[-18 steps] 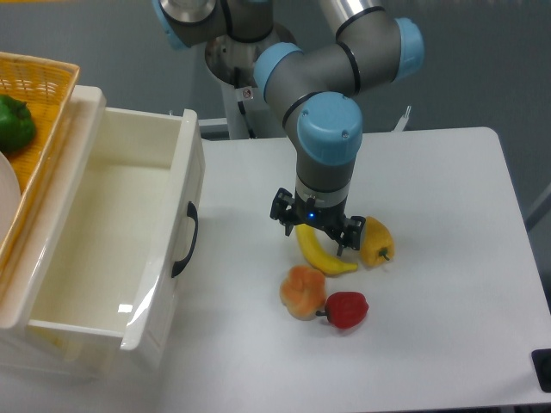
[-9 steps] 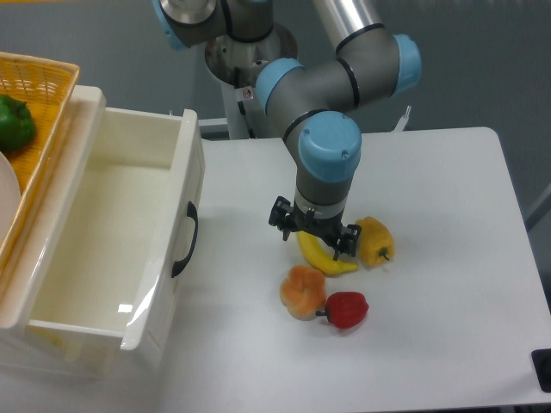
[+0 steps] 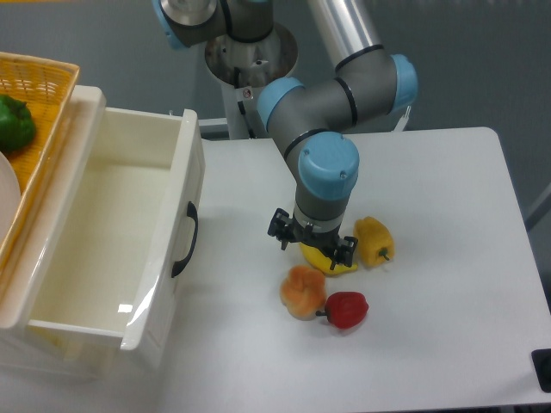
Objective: Pick up the round bread
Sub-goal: 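Move the gripper toward the round bread roll and lower it, then lower the open gripper around the bread roll and close it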
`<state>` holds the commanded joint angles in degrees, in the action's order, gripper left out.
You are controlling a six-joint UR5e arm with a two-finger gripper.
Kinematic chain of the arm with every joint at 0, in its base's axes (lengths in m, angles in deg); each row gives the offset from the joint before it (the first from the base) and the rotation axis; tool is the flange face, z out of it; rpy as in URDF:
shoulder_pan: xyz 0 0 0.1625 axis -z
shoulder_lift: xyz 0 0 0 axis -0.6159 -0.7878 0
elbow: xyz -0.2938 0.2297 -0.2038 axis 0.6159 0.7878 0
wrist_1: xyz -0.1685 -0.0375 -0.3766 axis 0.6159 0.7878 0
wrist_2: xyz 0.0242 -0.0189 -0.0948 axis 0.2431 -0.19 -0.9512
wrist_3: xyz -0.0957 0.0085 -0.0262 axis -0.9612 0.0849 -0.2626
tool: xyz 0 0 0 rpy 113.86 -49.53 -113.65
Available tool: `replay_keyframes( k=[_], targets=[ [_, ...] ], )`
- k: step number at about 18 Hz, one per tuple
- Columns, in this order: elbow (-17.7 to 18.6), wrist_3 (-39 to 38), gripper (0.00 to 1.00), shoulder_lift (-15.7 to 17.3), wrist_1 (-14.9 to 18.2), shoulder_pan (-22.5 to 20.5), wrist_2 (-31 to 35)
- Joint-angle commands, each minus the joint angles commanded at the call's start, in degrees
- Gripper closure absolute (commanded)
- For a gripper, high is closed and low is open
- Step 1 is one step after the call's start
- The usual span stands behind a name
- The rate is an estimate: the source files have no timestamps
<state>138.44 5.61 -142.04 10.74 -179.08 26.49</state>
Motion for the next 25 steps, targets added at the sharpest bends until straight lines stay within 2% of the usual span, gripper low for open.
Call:
replay_keyframes(
  k=[13, 25],
  targets=[
    [1.41, 0.26, 0.0, -3.25, -0.18, 0.88, 0.0],
    [-1.58, 0.09, 0.0, -7.56, -0.79, 2.46, 0.0]
  ],
)
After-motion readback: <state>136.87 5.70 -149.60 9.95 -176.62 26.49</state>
